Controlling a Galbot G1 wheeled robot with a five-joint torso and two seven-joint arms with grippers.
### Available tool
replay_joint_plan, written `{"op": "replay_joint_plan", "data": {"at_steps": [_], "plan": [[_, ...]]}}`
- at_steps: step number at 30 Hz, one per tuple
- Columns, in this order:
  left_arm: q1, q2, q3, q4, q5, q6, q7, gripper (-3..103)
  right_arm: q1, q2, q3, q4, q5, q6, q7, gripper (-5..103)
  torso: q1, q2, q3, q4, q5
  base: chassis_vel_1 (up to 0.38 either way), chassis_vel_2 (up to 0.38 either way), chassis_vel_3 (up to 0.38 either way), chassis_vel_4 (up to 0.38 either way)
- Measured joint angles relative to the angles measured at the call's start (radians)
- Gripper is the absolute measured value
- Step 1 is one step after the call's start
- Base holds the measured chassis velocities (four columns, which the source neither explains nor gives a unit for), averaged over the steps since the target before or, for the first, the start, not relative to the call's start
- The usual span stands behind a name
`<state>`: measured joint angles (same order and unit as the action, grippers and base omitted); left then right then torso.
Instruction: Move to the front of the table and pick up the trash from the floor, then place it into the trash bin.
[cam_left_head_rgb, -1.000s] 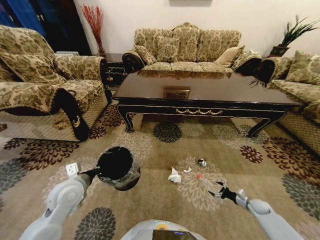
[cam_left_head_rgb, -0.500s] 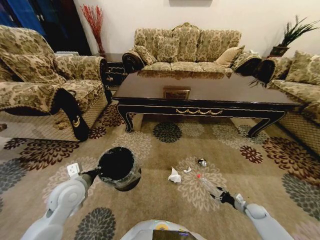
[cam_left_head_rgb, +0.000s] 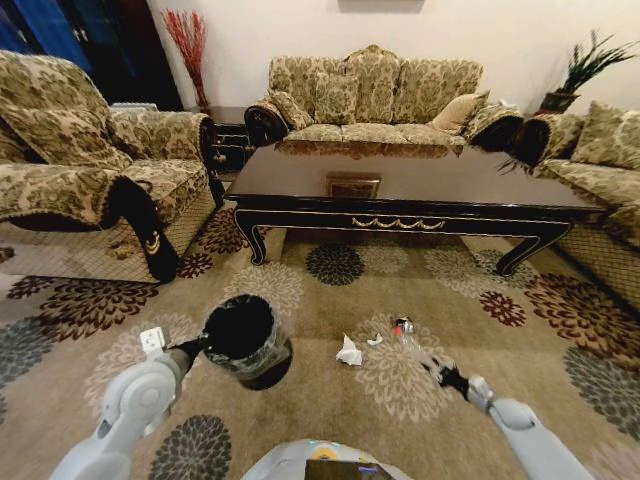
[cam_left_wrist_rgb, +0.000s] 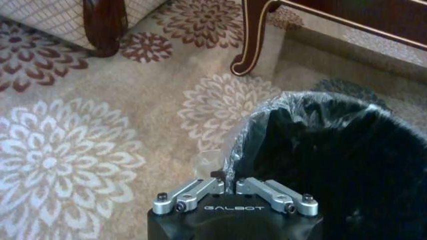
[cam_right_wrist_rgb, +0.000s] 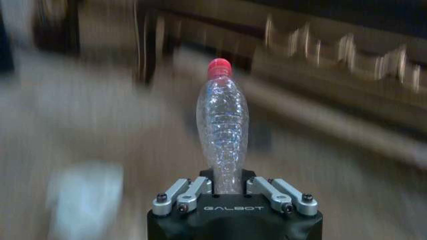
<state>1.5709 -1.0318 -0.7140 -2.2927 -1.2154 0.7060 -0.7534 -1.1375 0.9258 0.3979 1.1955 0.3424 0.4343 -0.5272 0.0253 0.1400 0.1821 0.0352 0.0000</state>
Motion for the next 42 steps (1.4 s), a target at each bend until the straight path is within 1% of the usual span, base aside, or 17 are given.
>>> {"op": "replay_joint_plan", "data": {"at_steps": [1, 3, 4, 6, 7, 9, 11, 13, 14, 20, 26, 30, 33, 34, 37, 39, 42], "plan": [[0.000, 0.000, 0.000, 0.000, 0.000, 0.000, 0.000, 4, 0.000, 0.000, 0.000, 0.000, 0.000, 0.000, 0.000, 22, 0.000, 0.000, 0.000, 0.0000, 0.0000, 0.000, 0.000, 0.000, 0.000], [-0.006, -0.009, 0.014, 0.000, 0.004, 0.000, 0.005, 4, 0.003, -0.017, -0.046, 0.143, 0.117, 0.012, 0.043, 20, 0.000, 0.000, 0.000, 0.0001, -0.0007, 0.000, 0.000, 0.000, 0.000], [-0.006, -0.009, 0.014, 0.000, 0.004, 0.000, 0.005, 4, 0.003, -0.017, -0.046, 0.143, 0.117, 0.012, 0.043, 20, 0.000, 0.000, 0.000, 0.0001, -0.0007, 0.000, 0.000, 0.000, 0.000], [-0.011, -0.013, 0.025, 0.003, 0.008, 0.000, 0.008, 4, 0.021, -0.032, -0.112, 0.283, 0.211, 0.030, 0.104, 20, 0.000, 0.000, 0.000, -0.0006, 0.0001, 0.000, 0.000, 0.000, 0.000], [-0.011, -0.013, 0.025, 0.003, 0.008, 0.000, 0.008, 4, 0.021, -0.032, -0.112, 0.283, 0.211, 0.030, 0.104, 20, 0.000, 0.000, 0.000, -0.0006, 0.0001, 0.000, 0.000, 0.000, 0.000], [-0.020, -0.011, 0.033, 0.014, 0.008, 0.000, 0.008, 4, 0.042, -0.045, -0.180, 0.409, 0.289, 0.040, 0.125, 20, 0.000, 0.000, 0.000, -0.0004, -0.0001, 0.000, 0.000, 0.000, 0.000], [-0.022, -0.011, 0.034, 0.016, 0.007, 0.000, 0.008, 4, 0.047, -0.048, -0.196, 0.437, 0.307, 0.041, 0.125, 20, 0.000, 0.000, 0.000, -0.0004, -0.0003, 0.000, 0.000, 0.000, 0.000], [-0.035, -0.002, 0.042, 0.033, 0.001, 0.001, 0.012, 3, 0.083, -0.066, -0.304, 0.554, 0.379, 0.045, 0.132, 20, 0.000, 0.000, 0.000, -0.0002, -0.0009, 0.000, 0.000, 0.000, 0.000], [-0.035, -0.002, 0.042, 0.033, 0.001, 0.001, 0.012, 3, 0.083, -0.066, -0.304, 0.554, 0.379, 0.045, 0.132, 20, 0.000, 0.000, 0.000, -0.0002, -0.0009, 0.000, 0.000, 0.000, 0.000], [-0.061, 0.004, 0.074, 0.061, -0.001, 0.003, 0.019, 3, 0.151, -0.067, -0.520, 0.620, 0.342, 0.054, 0.151, 20, 0.000, 0.000, 0.000, -0.0006, -0.0001, 0.000, 0.000, 0.000, 0.000], [-0.078, 0.001, 0.097, 0.071, 0.000, 0.005, 0.020, 3, 0.206, -0.041, -0.636, 0.586, 0.279, 0.066, 0.154, 20, 0.000, 0.000, 0.000, -0.0005, -0.0002, 0.000, 0.000, 0.000, 0.000], [-0.085, 0.002, 0.103, 0.075, -0.002, 0.005, 0.020, 3, 0.275, -0.016, -0.725, 0.551, 0.264, 0.075, 0.182, 20, 0.000, 0.000, 0.000, -0.0008, -0.0002, 0.000, 0.000, 0.000, 0.000], [-0.071, -0.007, 0.086, 0.073, -0.002, 0.005, 0.020, 3, 0.417, 0.033, -0.856, 0.498, 0.279, 0.082, 0.223, 20, 0.000, 0.000, 0.000, -0.0005, -0.0005, 0.000, 0.000, 0.000, 0.000], [-0.071, -0.007, 0.086, 0.073, -0.002, 0.005, 0.020, 3, 0.417, 0.033, -0.856, 0.498, 0.279, 0.082, 0.223, 20, 0.000, 0.000, 0.000, -0.0005, -0.0005, 0.000, 0.000, 0.000, 0.000], [-0.043, -0.033, 0.051, 0.055, 0.004, 0.005, 0.016, 3, 0.525, 0.104, -0.981, 0.453, 0.319, 0.084, 0.251, 20, 0.000, 0.000, 0.000, 0.0003, -0.0002, 0.000, 0.000, 0.000, 0.000], [-0.038, -0.041, 0.045, 0.050, 0.006, 0.005, 0.014, 3, 0.547, 0.130, -1.018, 0.439, 0.327, 0.084, 0.255, 20, 0.000, 0.000, 0.000, 0.0007, -0.0002, 0.000, 0.000, 0.000, 0.000], [-0.038, -0.046, 0.044, 0.049, 0.007, 0.005, 0.013, 3, 0.564, 0.161, -1.056, 0.406, 0.324, 0.085, 0.257, 20, 0.000, 0.000, 0.000, -0.0001, -0.0003, 0.000, 0.000, 0.000, 0.000]]}}
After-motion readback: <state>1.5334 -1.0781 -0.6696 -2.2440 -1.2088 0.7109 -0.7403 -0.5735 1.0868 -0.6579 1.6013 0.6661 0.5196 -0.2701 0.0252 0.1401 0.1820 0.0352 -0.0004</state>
